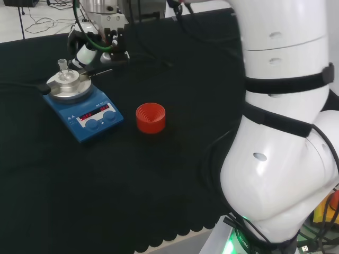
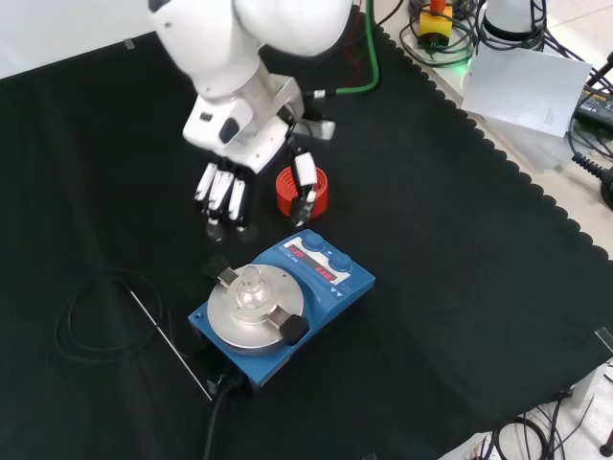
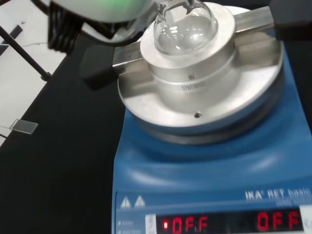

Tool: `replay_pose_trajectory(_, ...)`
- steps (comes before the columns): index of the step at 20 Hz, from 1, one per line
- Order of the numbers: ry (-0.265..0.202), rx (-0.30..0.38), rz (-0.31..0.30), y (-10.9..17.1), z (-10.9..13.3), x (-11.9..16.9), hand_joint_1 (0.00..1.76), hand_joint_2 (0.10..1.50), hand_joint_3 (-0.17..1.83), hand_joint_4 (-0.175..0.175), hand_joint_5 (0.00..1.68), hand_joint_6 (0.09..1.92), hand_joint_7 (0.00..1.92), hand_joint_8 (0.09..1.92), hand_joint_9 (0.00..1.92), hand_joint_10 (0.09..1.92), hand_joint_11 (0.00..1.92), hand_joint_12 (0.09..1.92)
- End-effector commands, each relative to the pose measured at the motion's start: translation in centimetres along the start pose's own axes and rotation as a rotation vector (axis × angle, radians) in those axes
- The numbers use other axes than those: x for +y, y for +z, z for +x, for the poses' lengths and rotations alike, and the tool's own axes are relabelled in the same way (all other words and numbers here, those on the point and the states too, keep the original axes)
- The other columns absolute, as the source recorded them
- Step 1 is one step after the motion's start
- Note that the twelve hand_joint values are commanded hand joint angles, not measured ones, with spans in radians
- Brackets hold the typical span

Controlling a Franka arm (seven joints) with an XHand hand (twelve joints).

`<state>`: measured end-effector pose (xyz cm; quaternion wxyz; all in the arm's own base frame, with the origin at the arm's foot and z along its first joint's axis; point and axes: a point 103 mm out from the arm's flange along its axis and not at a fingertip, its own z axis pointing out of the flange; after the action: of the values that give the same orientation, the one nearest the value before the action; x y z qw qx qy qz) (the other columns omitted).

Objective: Turn on the heater.

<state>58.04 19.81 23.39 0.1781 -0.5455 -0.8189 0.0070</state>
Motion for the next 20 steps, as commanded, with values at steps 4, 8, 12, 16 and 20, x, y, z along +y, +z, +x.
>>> replay_pose_trajectory(4,0.077,-0.012,-0.096,-2.2,1.2,-9.0,0.88,0.61,0.59,-0.058,0.59,0.82,0.2,0.68,0.47,0.68,0.27,1.37)
replay_pose_trajectory(8,0.098,-0.018,-0.094,-1.6,2.0,-12.0,0.87,0.62,0.59,-0.057,0.56,0.8,0.22,0.69,0.47,0.68,0.27,1.37)
replay_pose_trajectory(12,0.13,-0.038,-0.072,-0.2,2.6,-15.0,0.93,0.63,0.62,-0.055,0.55,0.79,0.38,0.73,0.58,0.68,0.3,1.36)
replay_pose_trajectory(16,0.156,-0.056,-0.031,1.5,3.1,-17.3,1.0,0.62,0.7,-0.064,0.55,0.79,0.68,0.8,0.83,0.67,0.43,1.32)
replay_pose_trajectory(20,0.18,-0.077,0.009,2.5,3.1,-18.7,1.04,0.62,0.74,-0.083,0.54,0.78,0.98,0.97,1.11,0.76,0.69,1.22)
